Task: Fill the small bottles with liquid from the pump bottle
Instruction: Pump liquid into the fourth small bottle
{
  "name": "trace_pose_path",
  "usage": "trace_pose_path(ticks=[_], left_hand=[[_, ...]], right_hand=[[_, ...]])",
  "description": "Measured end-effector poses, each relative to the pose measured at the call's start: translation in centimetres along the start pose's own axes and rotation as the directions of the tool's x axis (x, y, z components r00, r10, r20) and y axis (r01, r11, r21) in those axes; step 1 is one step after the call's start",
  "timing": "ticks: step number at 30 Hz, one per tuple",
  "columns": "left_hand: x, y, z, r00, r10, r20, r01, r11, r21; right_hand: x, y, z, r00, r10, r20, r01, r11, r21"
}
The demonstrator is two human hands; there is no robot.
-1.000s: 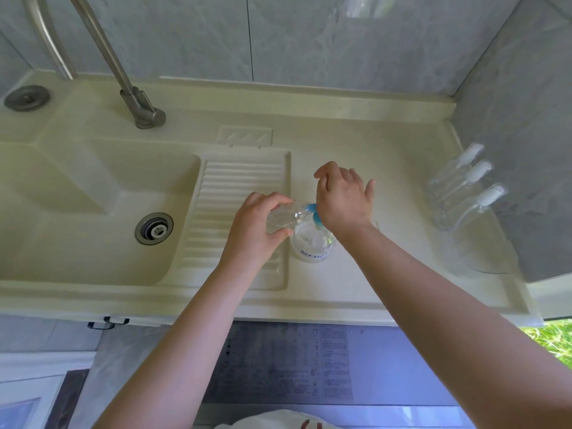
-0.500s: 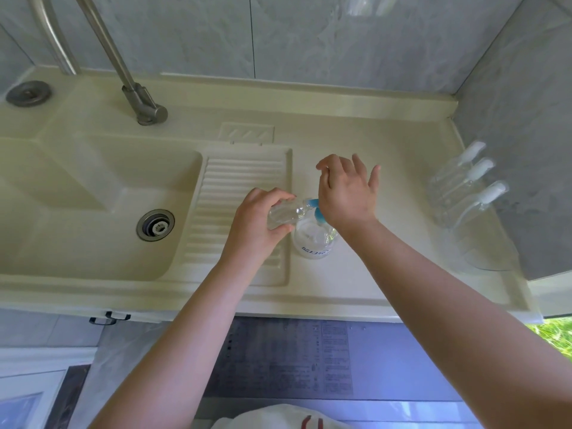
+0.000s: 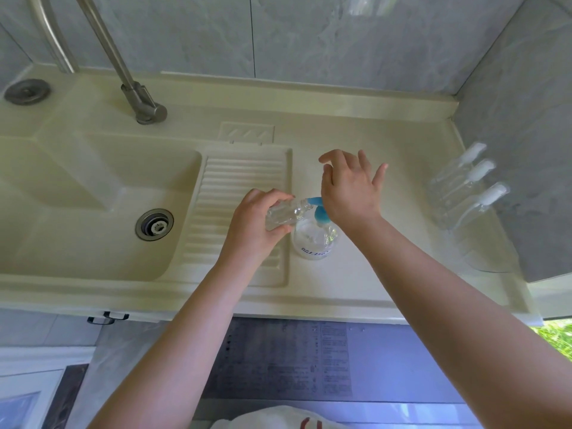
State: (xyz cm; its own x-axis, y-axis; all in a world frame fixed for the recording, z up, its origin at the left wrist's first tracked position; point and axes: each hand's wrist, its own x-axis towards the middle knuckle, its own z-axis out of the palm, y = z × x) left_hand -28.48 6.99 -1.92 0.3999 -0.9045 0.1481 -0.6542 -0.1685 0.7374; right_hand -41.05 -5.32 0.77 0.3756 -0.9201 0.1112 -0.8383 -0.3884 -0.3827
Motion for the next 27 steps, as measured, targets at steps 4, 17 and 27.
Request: trace_pose_path(ticks=[4,17,27], left_hand=[[0.0,0.0,0.1,1.0,0.008,0.007,-0.008,1.0,-0.001],[-0.1,0.2,-0.2,1.0,0.023,-0.005,-0.023,1.0,0.008],[0.1,0.1,-0.3,1.0,0.016,0.009,-0.016,1.0,0.008]], right_hand=[[-0.4,-0.1,0.7,0.998,0.012,0.058,-0.01,0.999,-0.039],[0.6,-0.4,-1.2,0.999,0.019,0.036,-0.02,0.999,0.042],[0.3,-0.1,-0.2,0.998,-0.049,0.026,0.051,0.993,-0.109]])
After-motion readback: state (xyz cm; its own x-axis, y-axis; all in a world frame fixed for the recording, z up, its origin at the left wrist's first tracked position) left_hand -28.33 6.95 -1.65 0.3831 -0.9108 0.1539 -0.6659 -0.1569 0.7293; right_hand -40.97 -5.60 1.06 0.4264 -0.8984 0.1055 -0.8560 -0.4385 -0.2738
